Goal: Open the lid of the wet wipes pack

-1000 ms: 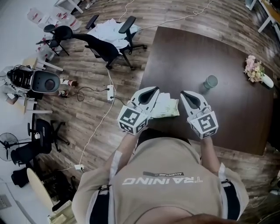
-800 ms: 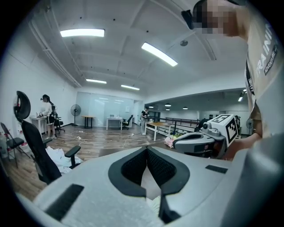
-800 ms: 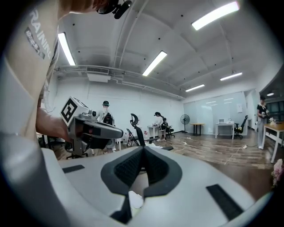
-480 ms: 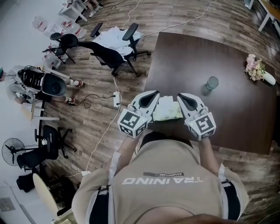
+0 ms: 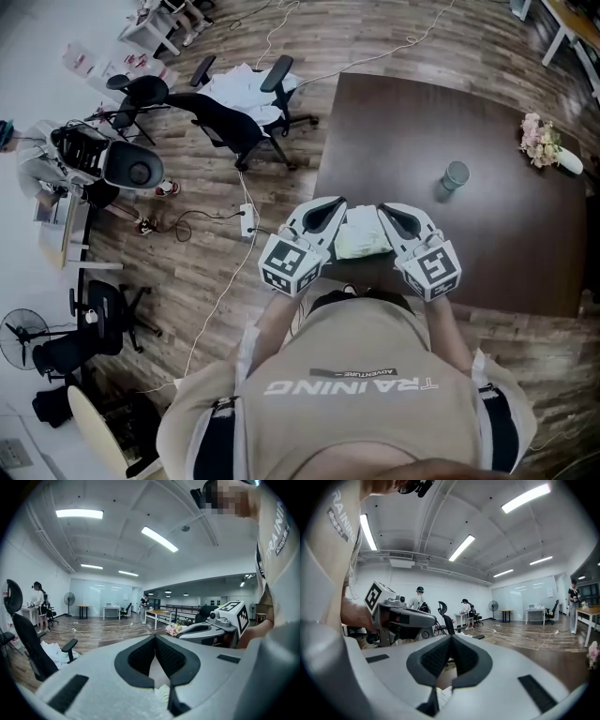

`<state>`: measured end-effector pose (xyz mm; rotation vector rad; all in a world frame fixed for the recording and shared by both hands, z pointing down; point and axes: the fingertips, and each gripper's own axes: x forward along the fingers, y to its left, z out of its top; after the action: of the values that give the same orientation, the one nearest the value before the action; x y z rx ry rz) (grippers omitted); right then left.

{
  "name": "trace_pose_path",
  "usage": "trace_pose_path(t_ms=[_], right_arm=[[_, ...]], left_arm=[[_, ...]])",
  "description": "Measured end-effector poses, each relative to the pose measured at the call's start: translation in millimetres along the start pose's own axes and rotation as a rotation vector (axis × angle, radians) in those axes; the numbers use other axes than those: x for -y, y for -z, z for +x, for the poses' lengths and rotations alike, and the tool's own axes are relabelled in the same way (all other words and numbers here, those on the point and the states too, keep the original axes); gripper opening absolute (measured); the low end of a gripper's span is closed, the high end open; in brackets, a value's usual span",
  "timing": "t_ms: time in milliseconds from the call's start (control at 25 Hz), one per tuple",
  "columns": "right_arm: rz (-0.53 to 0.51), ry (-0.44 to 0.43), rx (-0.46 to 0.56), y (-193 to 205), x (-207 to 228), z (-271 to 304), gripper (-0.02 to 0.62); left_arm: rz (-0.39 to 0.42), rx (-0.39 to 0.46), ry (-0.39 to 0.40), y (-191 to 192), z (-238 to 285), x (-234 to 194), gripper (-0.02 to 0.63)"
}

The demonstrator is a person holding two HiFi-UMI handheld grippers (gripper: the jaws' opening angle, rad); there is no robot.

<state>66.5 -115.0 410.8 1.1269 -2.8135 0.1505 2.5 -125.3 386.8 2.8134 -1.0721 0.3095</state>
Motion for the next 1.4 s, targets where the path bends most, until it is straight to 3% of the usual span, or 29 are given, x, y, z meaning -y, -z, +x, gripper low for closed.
trace_pose_path(t_ms=[240, 400, 600, 760, 920, 1040, 1200, 1400], right_arm=[[-0.027, 0.059, -0.014, -15.0, -16.7, -11.2, 0.015], [0.05, 0.129, -0.002, -8.3, -18.0, -21.2, 0.015], [0.013, 0.164, -0.049, -5.7, -27.3, -24.6, 0.015], [0.012, 0.126, -0.031, -13.5, -34.7, -8.5, 0.015], [0.036, 0.078, 0.027, -34.5, -33.6, 9.6, 0.015], [0.011, 0.081, 0.025, -40.6, -25.1, 15.7, 0.015], [0.01, 0.115, 0.033, -46.9, -6.5, 16.2, 0.014], [-0.012, 0.111, 0.015, -51.9, -2.1, 16.7, 0.014]], left_arm=[[-0.054, 0.056, 0.007, 7.6, -17.4, -9.3, 0.009], [-0.089, 0.072, 0.048, 23.8, -22.0, -7.0, 0.009], [-0.2, 0.095, 0.122, 28.7, -32.0, 0.3, 0.009], [-0.155, 0.108, 0.087, 23.7, -40.5, -11.4, 0.009], [-0.176, 0.116, 0.069, 26.4, -43.5, -20.4, 0.009], [-0.184, 0.116, 0.077, 25.4, -41.2, -21.2, 0.009], [-0.112, 0.119, 0.051, 10.9, -34.9, -29.3, 0.009], [-0.088, 0.122, 0.045, -2.6, -37.2, -32.3, 0.009]])
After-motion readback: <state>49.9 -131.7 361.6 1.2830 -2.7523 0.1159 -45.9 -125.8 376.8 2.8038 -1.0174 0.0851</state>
